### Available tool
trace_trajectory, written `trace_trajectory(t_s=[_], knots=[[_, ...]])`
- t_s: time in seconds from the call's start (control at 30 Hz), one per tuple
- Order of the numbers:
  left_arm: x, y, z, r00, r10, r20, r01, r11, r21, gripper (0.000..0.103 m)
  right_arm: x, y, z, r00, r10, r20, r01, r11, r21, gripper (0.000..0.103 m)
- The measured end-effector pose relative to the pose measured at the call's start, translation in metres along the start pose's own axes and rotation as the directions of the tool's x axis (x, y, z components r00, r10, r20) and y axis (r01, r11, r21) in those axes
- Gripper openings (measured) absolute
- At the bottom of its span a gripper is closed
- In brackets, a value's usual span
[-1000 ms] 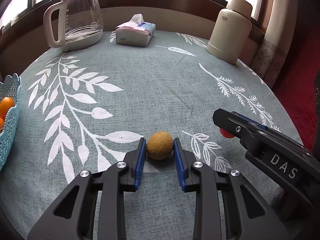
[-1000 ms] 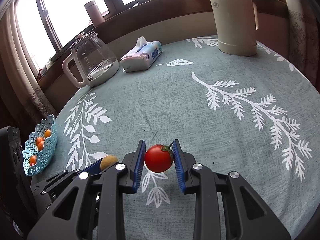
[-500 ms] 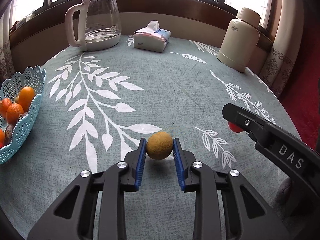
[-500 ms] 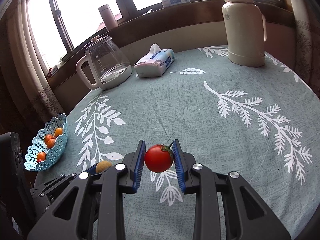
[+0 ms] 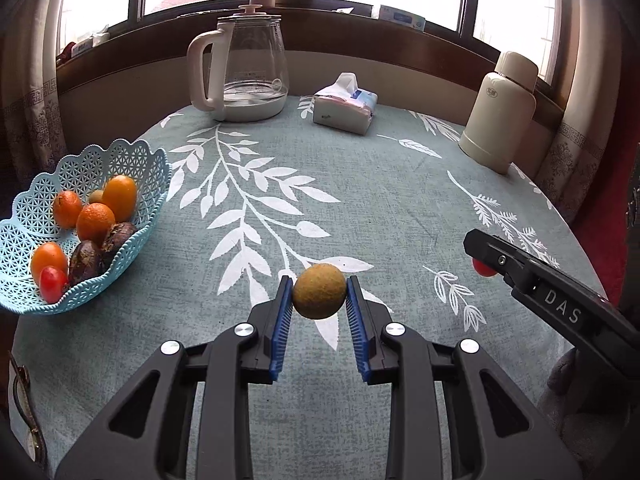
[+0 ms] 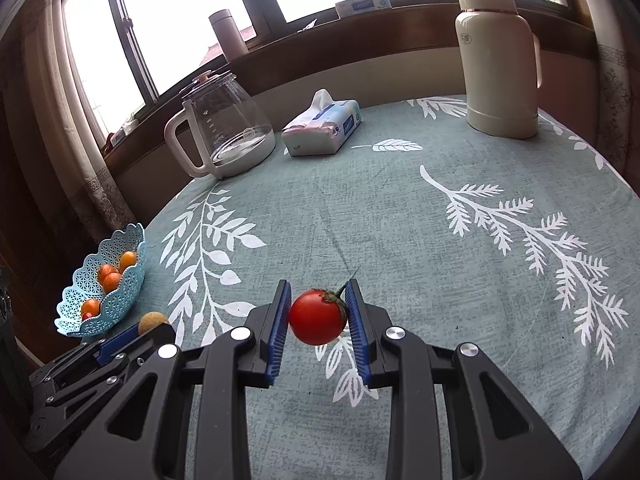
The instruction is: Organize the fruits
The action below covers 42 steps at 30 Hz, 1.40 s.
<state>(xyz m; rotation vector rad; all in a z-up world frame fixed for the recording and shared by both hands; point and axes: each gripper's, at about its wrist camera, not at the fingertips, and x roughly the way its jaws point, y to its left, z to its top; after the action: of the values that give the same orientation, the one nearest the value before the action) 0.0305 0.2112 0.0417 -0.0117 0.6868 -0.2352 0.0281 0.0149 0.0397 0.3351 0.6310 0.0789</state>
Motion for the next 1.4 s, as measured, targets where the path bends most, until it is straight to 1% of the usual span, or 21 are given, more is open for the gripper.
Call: trace_trajectory(t_s=[0.23,0.57,0.73,0.93,1.07,1.17,1.3,1.4], knots=[[-0.016,0.02,0.005,0.998,0.048,0.04,-0.046,0.998,-0.034,0.028,0.0,0.002,-0.001,1.0,0.004,-0.001,-0.004,1.0,-0.006,0.028],[-0.029,0.049,0.007,0.991,0.117,0.064,-0.111,0.99,-0.084,0.028,0.0,0.001,-0.001,1.0,0.005,-0.003,-0.005,1.0,-0.007,0.028],[-0.041,0.063,0.009,0.985,0.15,0.085,-0.14,0.984,-0.11,0.028,0.0,0.001,-0.001,1.0,0.005,-0.003,-0.005,1.0,-0.006,0.028],[-0.053,0.083,0.012,0.973,0.203,0.11,-0.187,0.972,-0.14,0.028,0.001,0.001,-0.001,1.0,0.004,-0.003,-0.004,1.0,-0.006,0.028],[-0.056,0.096,0.012,0.966,0.234,0.108,-0.215,0.963,-0.164,0.028,0.001,0.001,-0.001,1.0,0.004,-0.003,-0.004,1.0,-0.008,0.028],[-0.059,0.103,0.009,0.965,0.241,0.105,-0.22,0.959,-0.178,0.028,0.002,0.0,-0.002,1.0,0.0,-0.005,0.0,1.0,-0.008,0.028],[-0.064,0.099,-0.001,0.966,0.238,0.1,-0.221,0.962,-0.158,0.028,0.004,-0.002,-0.003,1.0,-0.007,-0.008,0.007,1.0,-0.003,0.028],[-0.065,0.097,-0.012,0.967,0.243,0.079,-0.229,0.962,-0.15,0.028,0.004,-0.004,-0.003,1.0,-0.011,-0.008,0.011,1.0,0.004,0.028]])
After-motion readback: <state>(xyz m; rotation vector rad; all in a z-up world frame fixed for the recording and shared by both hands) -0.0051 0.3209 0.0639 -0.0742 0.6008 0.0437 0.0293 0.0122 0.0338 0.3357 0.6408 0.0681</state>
